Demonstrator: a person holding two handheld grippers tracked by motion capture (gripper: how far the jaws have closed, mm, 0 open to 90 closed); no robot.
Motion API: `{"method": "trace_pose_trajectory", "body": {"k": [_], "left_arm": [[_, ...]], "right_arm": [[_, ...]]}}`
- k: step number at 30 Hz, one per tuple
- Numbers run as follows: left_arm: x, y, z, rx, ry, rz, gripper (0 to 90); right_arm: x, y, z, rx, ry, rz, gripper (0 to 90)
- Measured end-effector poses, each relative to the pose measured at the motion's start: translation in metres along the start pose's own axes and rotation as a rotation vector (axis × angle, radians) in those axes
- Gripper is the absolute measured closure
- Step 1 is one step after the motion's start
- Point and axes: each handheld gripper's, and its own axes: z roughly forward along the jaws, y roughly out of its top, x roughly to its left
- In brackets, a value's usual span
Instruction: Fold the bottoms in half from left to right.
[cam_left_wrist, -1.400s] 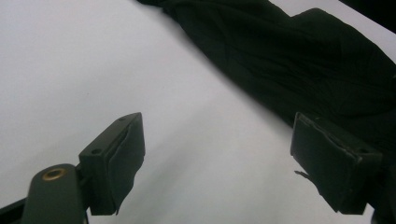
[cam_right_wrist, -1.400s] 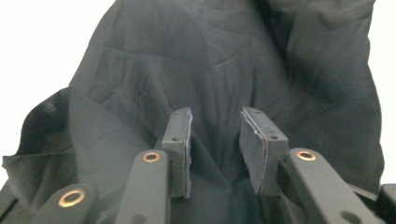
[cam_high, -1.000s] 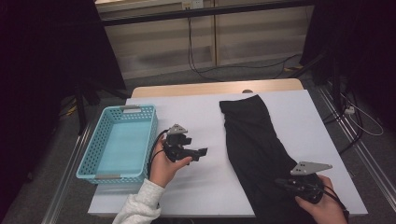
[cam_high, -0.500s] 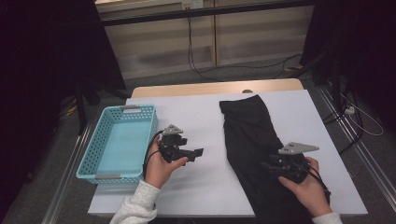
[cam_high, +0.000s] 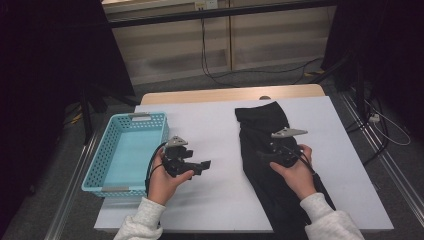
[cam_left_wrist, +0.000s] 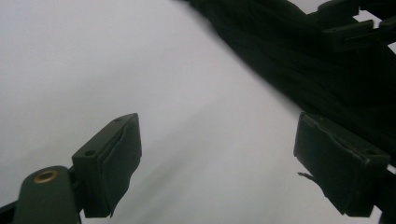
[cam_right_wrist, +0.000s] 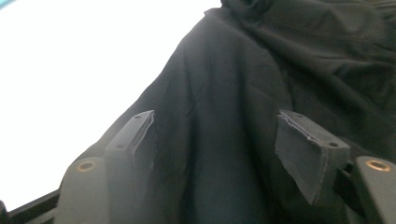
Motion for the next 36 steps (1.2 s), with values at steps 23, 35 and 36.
{"method": "trace_pose_trajectory", "body": {"k": [23, 35, 36], "left_arm": [[0.003, 0.002, -0.001, 0.004, 0.007, -0.002, 14.9], [0.003, 0.001, 0.002, 0.013, 0.012, -0.006, 14.8], [0.003, 0.001, 0.002, 0.016, 0.013, -0.009, 14.9]], "right_arm": [[0.003, 0.039, 0.079, 0.057, -0.04, 0.059, 24.8], [0.013, 0.032, 0.091, 0.029, -0.064, 0.031, 21.3], [0.015, 0.031, 0.092, 0.029, -0.069, 0.01, 22.9]]}}
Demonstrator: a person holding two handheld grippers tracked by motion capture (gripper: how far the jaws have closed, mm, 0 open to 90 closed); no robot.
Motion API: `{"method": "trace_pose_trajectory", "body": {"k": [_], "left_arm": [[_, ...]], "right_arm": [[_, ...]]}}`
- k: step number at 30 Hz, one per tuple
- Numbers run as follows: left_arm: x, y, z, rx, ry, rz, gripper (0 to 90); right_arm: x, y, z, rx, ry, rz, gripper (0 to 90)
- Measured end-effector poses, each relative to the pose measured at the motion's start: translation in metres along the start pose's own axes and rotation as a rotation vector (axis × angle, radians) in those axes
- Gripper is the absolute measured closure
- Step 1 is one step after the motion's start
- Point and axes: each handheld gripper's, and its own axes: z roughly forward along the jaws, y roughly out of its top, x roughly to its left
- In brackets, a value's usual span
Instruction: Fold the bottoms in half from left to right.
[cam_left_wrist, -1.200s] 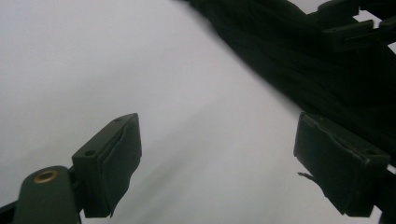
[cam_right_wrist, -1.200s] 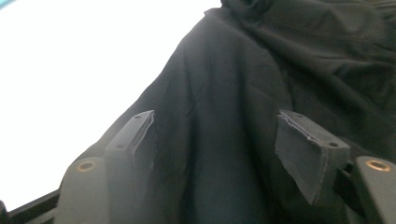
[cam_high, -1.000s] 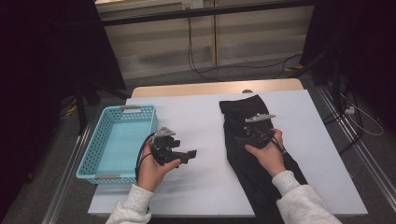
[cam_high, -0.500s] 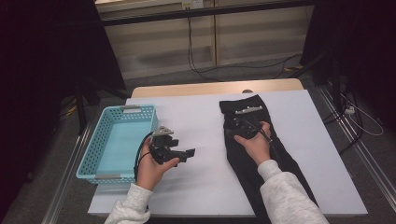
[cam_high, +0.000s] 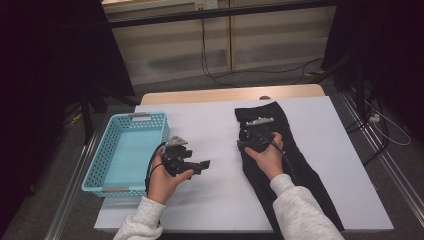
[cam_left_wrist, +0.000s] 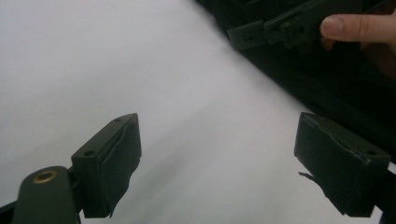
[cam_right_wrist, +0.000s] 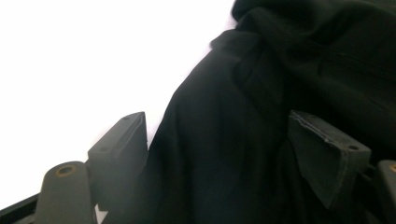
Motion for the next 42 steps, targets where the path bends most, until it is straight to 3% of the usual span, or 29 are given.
{"method": "trace_pose_trajectory", "body": {"k": [1, 3, 7, 8, 10, 14, 16, 17, 19, 28, 35, 42], "left_arm": [[0.0, 0.0, 0.0, -0.001, 0.002, 0.001, 14.9], [0.001, -0.001, 0.0, -0.001, 0.006, 0.0, 14.9], [0.0, 0.0, -0.002, -0.011, 0.01, -0.002, 14.9], [0.0, 0.0, -0.002, -0.011, 0.01, -0.002, 14.9], [0.001, 0.0, -0.004, -0.013, 0.018, -0.003, 14.9], [0.002, 0.0, -0.005, -0.017, 0.021, -0.004, 14.9], [0.003, 0.0, -0.006, -0.018, 0.025, -0.005, 15.1], [0.003, 0.0, -0.006, -0.018, 0.025, -0.005, 15.1], [0.003, 0.0, -0.007, -0.02, 0.026, -0.001, 15.1], [0.004, 0.001, -0.008, -0.022, 0.03, -0.002, 15.1], [0.007, 0.002, -0.012, -0.039, 0.042, -0.015, 15.0], [0.011, 0.003, -0.019, -0.049, 0.051, -0.021, 14.9]], "right_arm": [[0.001, -0.003, 0.001, -0.02, -0.016, -0.034, 25.9], [0.0, -0.003, 0.001, -0.024, -0.022, -0.027, 29.7], [-0.003, -0.004, -0.002, -0.039, -0.038, -0.018, 45.9], [-0.003, -0.004, -0.002, -0.039, -0.038, -0.018, 45.9], [-0.007, -0.005, -0.003, -0.046, -0.049, -0.005, 56.9], [-0.008, -0.005, -0.004, -0.044, -0.056, -0.015, 60.9], [-0.009, -0.005, -0.004, -0.045, -0.051, -0.014, 69.2], [-0.009, -0.005, -0.004, -0.045, -0.051, -0.014, 69.2], [-0.016, -0.006, -0.005, -0.051, -0.042, 0.01, 82.0], [-0.018, -0.006, -0.008, -0.05, 0.028, 0.034, 84.5], [0.003, -0.005, -0.007, -0.034, 0.122, -0.001, 85.0], [0.053, -0.002, -0.004, -0.016, 0.252, -0.118, 84.8]]}}
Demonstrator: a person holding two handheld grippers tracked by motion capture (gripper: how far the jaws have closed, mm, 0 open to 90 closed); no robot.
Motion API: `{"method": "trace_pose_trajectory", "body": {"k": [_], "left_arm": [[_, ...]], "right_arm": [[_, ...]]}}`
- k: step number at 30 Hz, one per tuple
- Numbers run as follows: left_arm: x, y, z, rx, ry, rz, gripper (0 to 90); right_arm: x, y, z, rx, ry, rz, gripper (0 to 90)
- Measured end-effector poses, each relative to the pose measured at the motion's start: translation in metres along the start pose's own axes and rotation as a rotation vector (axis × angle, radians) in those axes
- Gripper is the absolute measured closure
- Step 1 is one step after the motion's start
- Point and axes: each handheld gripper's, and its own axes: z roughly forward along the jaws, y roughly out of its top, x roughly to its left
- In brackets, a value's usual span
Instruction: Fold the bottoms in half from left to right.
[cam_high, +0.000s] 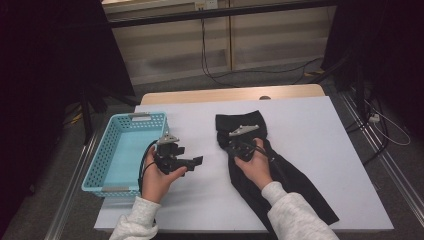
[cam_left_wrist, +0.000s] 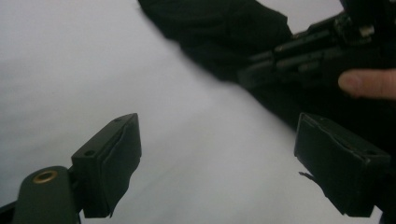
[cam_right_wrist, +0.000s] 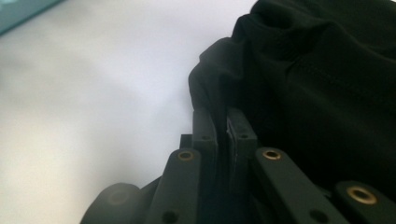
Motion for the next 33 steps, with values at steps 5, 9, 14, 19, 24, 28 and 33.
{"method": "trace_pose_trajectory", "body": {"k": [5, 9, 14, 19, 24, 28, 33], "left_arm": [[0.003, 0.0, -0.003, -0.004, 0.011, -0.008, 14.9], [0.003, 0.0, -0.002, -0.004, 0.006, -0.011, 14.9], [0.003, -0.001, 0.001, 0.001, 0.008, -0.006, 15.0], [0.001, -0.002, 0.003, 0.008, 0.007, -0.001, 15.1], [0.001, -0.002, 0.006, 0.018, 0.01, 0.003, 15.1], [-0.001, -0.002, 0.009, 0.021, 0.005, -0.002, 15.1], [-0.003, 0.001, 0.014, 0.025, -0.004, 0.008, 15.1]], "right_arm": [[0.03, 0.0, 0.009, 0.006, 0.141, -0.008, 77.0], [0.033, 0.003, 0.004, 0.029, 0.15, -0.018, 54.9], [0.019, 0.003, -0.023, 0.005, 0.163, -0.025, 49.3], [-0.001, -0.007, -0.055, -0.006, 0.121, -0.029, 43.5], [-0.021, -0.027, -0.084, -0.009, 0.062, -0.021, 42.2], [-0.036, -0.044, -0.1, -0.01, 0.01, -0.003, 41.5], [-0.052, -0.063, -0.114, 0.006, -0.033, 0.024, 40.0]]}}
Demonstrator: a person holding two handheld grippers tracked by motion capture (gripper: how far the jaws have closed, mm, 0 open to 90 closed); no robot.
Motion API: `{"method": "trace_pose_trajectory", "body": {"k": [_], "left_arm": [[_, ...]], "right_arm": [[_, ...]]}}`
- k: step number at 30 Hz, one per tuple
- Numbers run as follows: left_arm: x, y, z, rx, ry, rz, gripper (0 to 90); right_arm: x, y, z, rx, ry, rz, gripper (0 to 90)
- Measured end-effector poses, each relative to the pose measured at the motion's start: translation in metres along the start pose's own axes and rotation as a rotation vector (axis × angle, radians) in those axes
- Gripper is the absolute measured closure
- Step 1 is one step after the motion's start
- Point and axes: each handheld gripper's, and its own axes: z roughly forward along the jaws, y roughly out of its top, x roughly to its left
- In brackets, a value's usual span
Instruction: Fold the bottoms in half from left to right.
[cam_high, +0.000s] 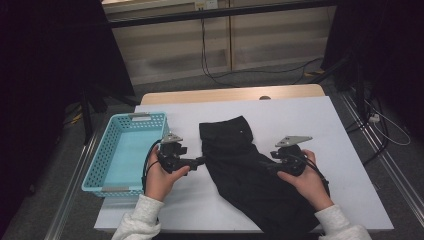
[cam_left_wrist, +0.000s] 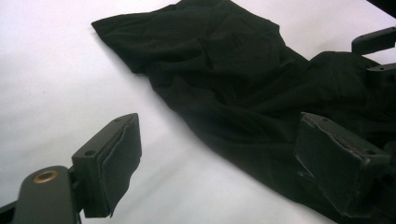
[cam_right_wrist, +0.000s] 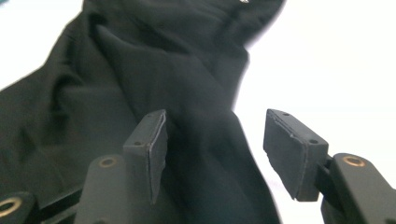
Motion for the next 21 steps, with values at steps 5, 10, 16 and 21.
{"method": "trace_pose_trajectory", "body": {"k": [5, 10, 16, 21], "left_arm": [[-0.001, 0.002, 0.004, 0.0, -0.004, 0.001, 15.1], [-0.003, 0.005, 0.008, 0.0, -0.012, 0.005, 15.1], [-0.004, 0.008, 0.012, 0.001, -0.012, 0.011, 15.1], [-0.006, 0.01, 0.015, 0.002, -0.017, 0.016, 15.1]], "right_arm": [[-0.007, -0.013, -0.01, 0.006, -0.009, 0.036, 39.9], [-0.012, -0.029, -0.02, 0.021, -0.029, 0.065, 39.9], [-0.017, -0.045, -0.034, 0.034, -0.057, 0.08, 39.9], [-0.014, -0.06, -0.042, 0.037, -0.06, 0.091, 45.4]]}}
